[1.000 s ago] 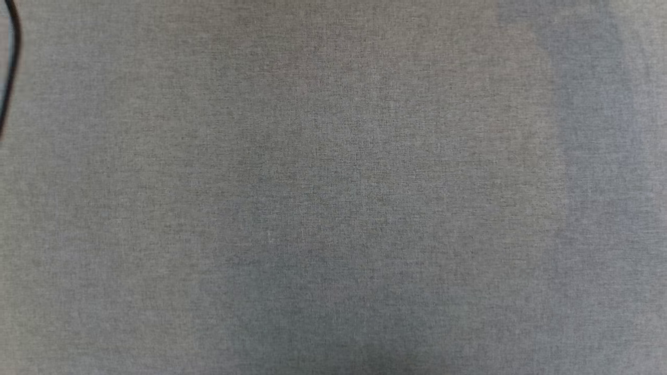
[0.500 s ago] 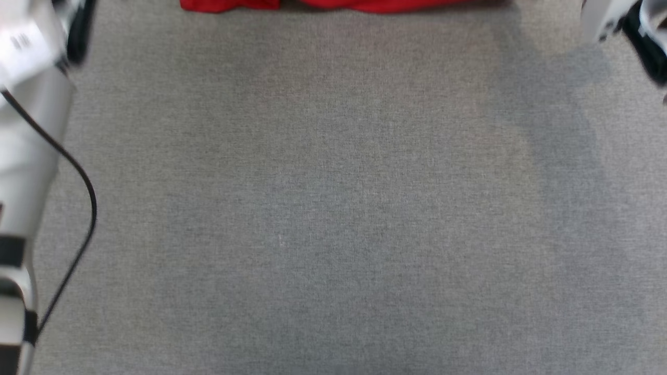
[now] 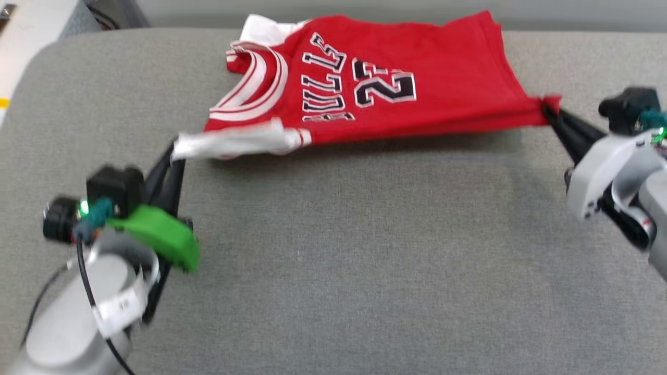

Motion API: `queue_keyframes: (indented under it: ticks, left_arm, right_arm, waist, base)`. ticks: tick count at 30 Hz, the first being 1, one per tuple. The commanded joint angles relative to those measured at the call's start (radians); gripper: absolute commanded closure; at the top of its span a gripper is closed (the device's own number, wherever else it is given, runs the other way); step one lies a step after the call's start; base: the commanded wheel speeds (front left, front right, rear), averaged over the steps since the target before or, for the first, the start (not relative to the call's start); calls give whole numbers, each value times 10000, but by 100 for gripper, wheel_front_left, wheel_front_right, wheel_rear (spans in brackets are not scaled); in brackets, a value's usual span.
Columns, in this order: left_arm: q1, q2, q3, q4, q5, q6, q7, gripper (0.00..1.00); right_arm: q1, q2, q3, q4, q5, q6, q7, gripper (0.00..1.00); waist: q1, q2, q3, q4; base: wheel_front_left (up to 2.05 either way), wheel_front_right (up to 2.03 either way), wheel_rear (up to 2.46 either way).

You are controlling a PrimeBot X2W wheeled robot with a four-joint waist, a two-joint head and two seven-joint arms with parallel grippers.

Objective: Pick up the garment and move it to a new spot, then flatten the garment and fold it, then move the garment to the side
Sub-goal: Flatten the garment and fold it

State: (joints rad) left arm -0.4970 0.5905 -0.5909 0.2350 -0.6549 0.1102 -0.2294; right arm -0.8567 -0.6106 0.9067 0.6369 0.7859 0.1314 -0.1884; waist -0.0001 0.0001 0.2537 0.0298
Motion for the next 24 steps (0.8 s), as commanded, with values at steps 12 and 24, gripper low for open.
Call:
queue_keyframes:
  ticks: [12,24]
  left_arm:
    - [4068,80,-721,-1833,-787,1223,351,100]
    - [6026,-119,-1311,-2075,-1353,1547,512,100]
  right_arm:
    - [3739,-863,-593,-1083,691,-7,54,100]
    - [7127,-1053,-2042,-2206,773,-7,409,100]
  waist:
    - [1,-1,-1879,451]
    - [1,-1,-2689,666]
  base:
    - [0,0,0]
    - [0,0,0]
